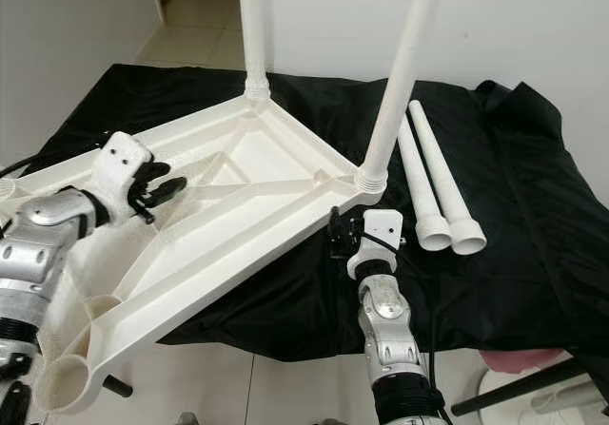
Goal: Building children table
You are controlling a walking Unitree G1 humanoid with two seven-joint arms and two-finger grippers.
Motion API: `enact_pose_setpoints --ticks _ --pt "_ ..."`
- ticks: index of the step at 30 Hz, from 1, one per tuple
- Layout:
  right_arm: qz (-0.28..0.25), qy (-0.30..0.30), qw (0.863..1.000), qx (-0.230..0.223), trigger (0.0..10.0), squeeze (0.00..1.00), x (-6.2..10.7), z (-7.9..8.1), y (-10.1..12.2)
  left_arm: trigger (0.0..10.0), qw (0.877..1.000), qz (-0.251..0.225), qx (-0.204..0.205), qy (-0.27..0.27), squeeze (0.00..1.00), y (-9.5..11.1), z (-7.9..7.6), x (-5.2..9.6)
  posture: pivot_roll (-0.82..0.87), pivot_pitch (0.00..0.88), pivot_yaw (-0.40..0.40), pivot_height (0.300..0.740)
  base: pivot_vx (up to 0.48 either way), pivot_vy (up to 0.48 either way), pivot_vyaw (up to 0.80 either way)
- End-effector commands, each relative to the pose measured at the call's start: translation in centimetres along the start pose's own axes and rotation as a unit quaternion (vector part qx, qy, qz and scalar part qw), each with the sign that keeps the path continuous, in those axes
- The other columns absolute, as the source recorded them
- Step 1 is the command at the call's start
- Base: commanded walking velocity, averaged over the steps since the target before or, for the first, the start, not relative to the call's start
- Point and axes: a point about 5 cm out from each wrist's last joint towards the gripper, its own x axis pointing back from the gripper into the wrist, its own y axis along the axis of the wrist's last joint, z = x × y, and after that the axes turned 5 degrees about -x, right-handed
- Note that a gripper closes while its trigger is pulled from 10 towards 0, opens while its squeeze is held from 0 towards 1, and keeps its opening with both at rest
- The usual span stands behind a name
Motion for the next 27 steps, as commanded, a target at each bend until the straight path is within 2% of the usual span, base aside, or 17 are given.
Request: enact_pose_setpoints --ticks 1,4,7,9,11,13,14,17,18,23,27 --pt "0.010 -0.002 1.000 0.003 10.0 0.00 -0.1 -0.2 -0.3 10.0 1.000 0.023 0.001 0.003 0.00 -1.1 0.5 0.9 0.02 0.000 -0.036 0.740 0.000 0.000 0.00" --pt "0.010 -0.001 1.000 0.004 10.0 0.00 -0.1 -0.2 -0.3 10.0 0.999 0.035 -0.006 0.006 0.00 -1.6 0.8 1.7 0.03 0.006 -0.039 0.740 0.000 0.000 0.00" --pt "0.022 -0.011 1.000 0.018 10.0 0.00 -0.5 -0.6 -0.6 10.0 0.997 0.072 0.000 -0.001 0.00 -3.1 0.8 3.8 0.04 0.022 -0.051 0.740 0.000 0.000 0.00" --pt "0.022 -0.011 1.000 0.018 10.0 0.00 -0.5 -0.6 -0.6 10.0 0.997 0.072 0.000 -0.001 0.00 -3.1 0.8 3.8 0.04 0.022 -0.051 0.740 0.000 0.000 0.00" --pt "0.025 -0.010 0.999 0.021 10.0 0.00 -0.8 -0.6 -0.6 10.0 0.995 0.100 -0.002 -0.020 0.00 -4.1 0.1 5.0 0.05 0.028 -0.055 0.740 0.000 0.000 0.00" --pt "0.025 -0.010 0.999 0.021 10.0 0.00 -0.8 -0.6 -0.6 10.0 0.995 0.100 -0.002 -0.020 0.00 -4.1 0.1 5.0 0.05 0.028 -0.055 0.740 0.000 0.000 0.00" --pt "0.026 -0.007 0.999 0.020 10.0 0.00 -1.0 -0.6 -0.6 10.0 0.993 0.112 -0.014 -0.030 0.00 -4.5 -0.5 5.3 0.05 0.035 -0.062 0.740 0.000 0.000 0.00" --pt "0.030 -0.005 0.999 0.020 10.0 0.00 -1.4 -0.5 -0.6 10.0 0.992 0.111 -0.017 -0.055 0.00 -4.5 -2.0 5.0 0.06 0.038 -0.075 0.740 0.000 0.000 0.00" --pt "0.030 -0.005 0.999 0.020 10.0 0.00 -1.4 -0.5 -0.6 10.0 0.992 0.111 -0.017 -0.055 0.00 -4.5 -2.0 5.0 0.06 0.038 -0.075 0.740 0.000 0.000 0.00" --pt "0.039 -0.007 0.999 0.017 10.0 0.00 -2.3 -0.2 -0.7 10.0 0.990 0.087 -0.018 -0.110 0.00 -3.5 -4.7 3.4 0.07 0.034 -0.073 0.740 0.000 0.000 0.00" --pt "0.044 -0.007 0.999 0.021 10.0 0.00 -2.8 -0.1 -0.8 10.0 0.990 0.080 -0.012 -0.118 0.00 -3.1 -5.1 3.0 0.06 0.030 -0.066 0.740 0.000 0.000 0.00"
